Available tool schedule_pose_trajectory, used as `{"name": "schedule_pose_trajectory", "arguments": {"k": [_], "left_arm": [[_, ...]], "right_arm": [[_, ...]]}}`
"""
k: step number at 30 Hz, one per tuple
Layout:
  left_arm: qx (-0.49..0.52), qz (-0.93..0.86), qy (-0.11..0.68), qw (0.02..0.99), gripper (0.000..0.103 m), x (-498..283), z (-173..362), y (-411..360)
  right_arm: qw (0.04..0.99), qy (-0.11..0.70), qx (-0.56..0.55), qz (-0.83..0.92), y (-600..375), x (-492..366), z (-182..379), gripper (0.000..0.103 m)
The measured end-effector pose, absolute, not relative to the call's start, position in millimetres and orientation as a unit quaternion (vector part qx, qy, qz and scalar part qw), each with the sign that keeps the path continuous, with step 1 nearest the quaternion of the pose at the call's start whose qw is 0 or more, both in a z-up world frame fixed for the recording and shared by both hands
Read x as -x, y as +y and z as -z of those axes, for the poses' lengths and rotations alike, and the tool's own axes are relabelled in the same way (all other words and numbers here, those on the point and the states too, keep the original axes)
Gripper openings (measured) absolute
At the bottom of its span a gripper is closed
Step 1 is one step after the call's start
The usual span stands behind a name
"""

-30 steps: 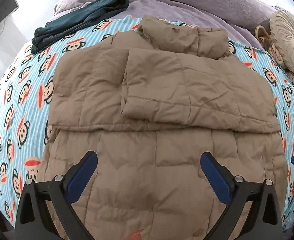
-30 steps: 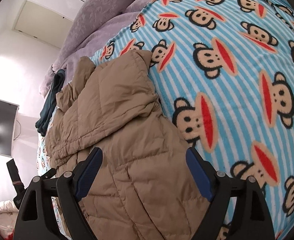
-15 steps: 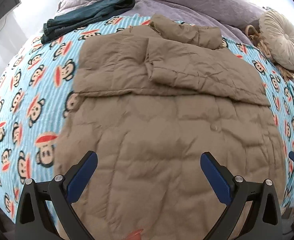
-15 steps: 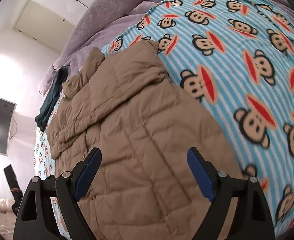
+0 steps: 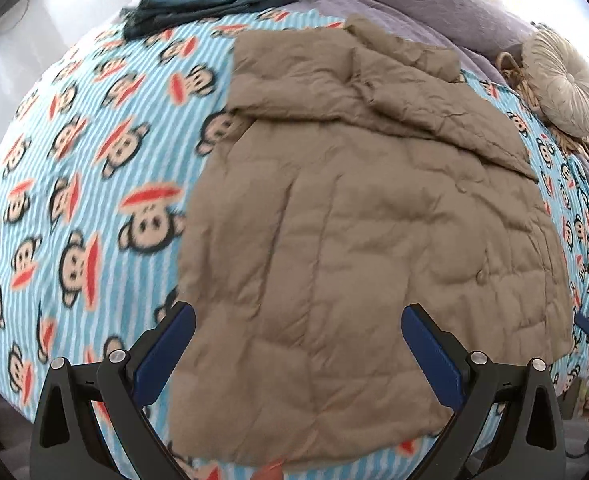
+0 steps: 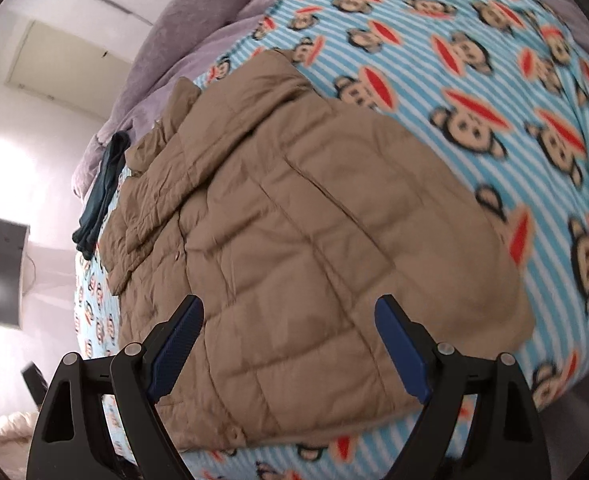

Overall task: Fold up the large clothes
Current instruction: 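Grasp the tan jacket hem with both tools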

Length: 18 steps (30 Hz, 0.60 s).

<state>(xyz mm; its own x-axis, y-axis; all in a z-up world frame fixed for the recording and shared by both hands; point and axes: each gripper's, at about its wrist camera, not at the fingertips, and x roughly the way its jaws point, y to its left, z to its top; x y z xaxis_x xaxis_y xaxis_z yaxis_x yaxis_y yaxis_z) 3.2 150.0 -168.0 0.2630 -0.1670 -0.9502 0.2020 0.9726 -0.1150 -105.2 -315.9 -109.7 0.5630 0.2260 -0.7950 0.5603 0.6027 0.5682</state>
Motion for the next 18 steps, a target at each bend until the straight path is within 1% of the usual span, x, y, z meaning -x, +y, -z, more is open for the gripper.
{"name": "schedule_pose_trajectory", "arguments": {"k": [5, 11, 15, 18], "left_arm": [[0.000, 0.117, 0.612, 0.782, 0.103, 11, 178, 179], [0.029, 0.127, 0.630, 0.766, 0.103, 30, 185, 199], [0.062, 0.115, 0.636, 0.760, 0.103, 36, 187, 209], [0.097, 0.112, 0.639, 0.755, 0.103, 40, 188, 217]], "right_arm": [[0.732, 0.460, -0.488, 0.122, -315, 134, 118, 0.090], [0.703, 0.478, -0.508, 0.141, -314, 155, 132, 0.090], [0.688, 0.490, -0.515, 0.146, -322, 160, 141, 0.090], [0.685, 0.483, -0.525, 0.146, -332, 165, 142, 0.090]]}}
